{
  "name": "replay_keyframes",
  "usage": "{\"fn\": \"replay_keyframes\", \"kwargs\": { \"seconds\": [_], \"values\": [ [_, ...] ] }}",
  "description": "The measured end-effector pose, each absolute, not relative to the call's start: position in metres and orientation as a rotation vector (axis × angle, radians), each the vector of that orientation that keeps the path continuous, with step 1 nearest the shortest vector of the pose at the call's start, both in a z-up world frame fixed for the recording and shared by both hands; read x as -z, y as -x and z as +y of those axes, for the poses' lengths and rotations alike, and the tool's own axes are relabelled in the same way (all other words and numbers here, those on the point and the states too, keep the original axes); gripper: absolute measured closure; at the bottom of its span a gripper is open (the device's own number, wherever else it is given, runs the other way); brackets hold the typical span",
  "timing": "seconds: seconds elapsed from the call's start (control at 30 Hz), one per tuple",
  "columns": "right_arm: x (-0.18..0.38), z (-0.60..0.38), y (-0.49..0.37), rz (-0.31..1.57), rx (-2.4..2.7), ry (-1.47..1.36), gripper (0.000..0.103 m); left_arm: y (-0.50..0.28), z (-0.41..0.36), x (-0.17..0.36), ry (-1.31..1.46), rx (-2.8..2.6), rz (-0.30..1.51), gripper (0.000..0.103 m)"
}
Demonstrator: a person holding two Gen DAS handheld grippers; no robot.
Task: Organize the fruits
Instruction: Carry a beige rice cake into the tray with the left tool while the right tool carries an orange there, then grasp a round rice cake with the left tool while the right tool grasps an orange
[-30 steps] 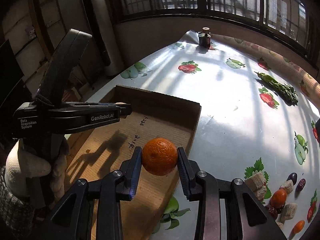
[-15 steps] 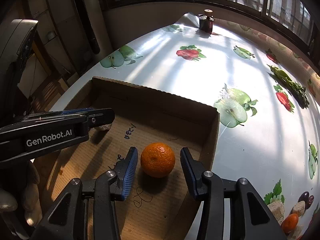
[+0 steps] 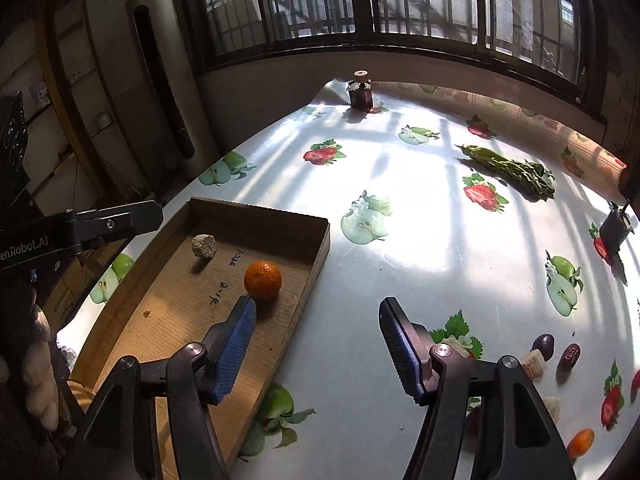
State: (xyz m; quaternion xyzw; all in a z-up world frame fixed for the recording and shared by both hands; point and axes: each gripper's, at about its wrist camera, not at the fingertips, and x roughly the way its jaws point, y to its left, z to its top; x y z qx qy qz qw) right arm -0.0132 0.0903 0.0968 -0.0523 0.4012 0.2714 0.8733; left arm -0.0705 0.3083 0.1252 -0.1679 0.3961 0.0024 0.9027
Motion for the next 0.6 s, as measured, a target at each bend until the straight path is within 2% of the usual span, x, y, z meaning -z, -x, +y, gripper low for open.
{"fn": "replay_keyframes", "kwargs": {
  "seconds": [0.13,0.33,0.6],
  "values": [
    [-0.108,0.020,0.016,0.827,-0.475,0.036,0.034,0.080,0.265,-0.126,0.296,0.056,0.819,0.030],
    [-0.113,-0.088,0.025,0.809,-0.302,-0.059,0.029,0.077,0.199,-0.104,0.230,0.152,0.877,0.029],
    [-0.074,-0.176,0.032,0.894,-0.186,-0.153,0.029,0.063,0.133,-0.064,0.194,0.247,0.974,0.029]
  ]
}}
